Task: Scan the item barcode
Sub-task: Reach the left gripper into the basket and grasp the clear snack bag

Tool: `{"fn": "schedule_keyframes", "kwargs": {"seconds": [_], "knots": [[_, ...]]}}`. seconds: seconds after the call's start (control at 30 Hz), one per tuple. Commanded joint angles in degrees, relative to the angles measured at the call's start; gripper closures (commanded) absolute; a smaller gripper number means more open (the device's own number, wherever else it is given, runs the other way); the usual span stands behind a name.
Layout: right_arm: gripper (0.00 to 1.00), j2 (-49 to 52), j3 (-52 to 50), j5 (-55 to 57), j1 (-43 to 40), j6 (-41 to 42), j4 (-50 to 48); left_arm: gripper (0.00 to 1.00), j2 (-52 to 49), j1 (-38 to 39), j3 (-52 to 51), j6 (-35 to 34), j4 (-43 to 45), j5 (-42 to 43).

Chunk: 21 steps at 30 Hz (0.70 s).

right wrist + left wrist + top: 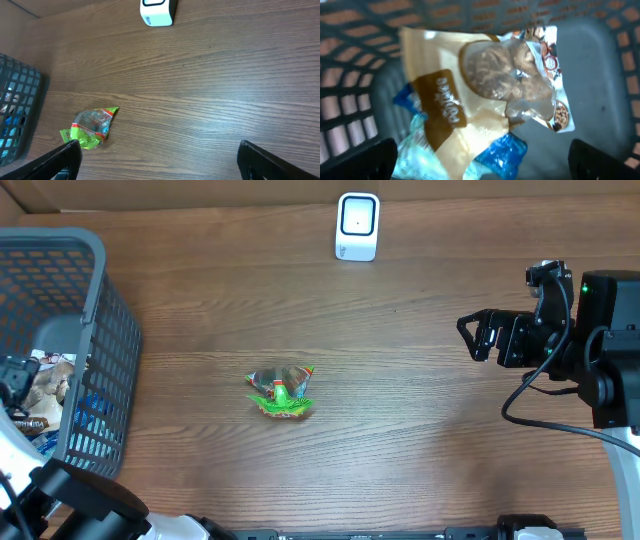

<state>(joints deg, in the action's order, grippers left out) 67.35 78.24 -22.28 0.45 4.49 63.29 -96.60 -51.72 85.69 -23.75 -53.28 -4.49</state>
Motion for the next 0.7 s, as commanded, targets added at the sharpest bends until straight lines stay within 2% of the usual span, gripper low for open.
{"fn": "schedule_keyframes", "kwargs": {"seconds": [0.0,0.4,0.67], "knots": [[0.0,-0.1,1.7,-0.3,-0.2,0.0,0.2,0.0,0.3,0.3,-3.9,3.3,3.9,0.1],[0.0,-0.1,1.7,-0.3,-0.2,0.0,1.2,0.0,0.2,1.5,-13.8,3.0,17.4,-0.4],[0.0,-0.1,1.7,-0.3,-0.2,0.0,1.8,0.0,-2.5,1.6,-15.9,3.0,24.7,0.5]]}}
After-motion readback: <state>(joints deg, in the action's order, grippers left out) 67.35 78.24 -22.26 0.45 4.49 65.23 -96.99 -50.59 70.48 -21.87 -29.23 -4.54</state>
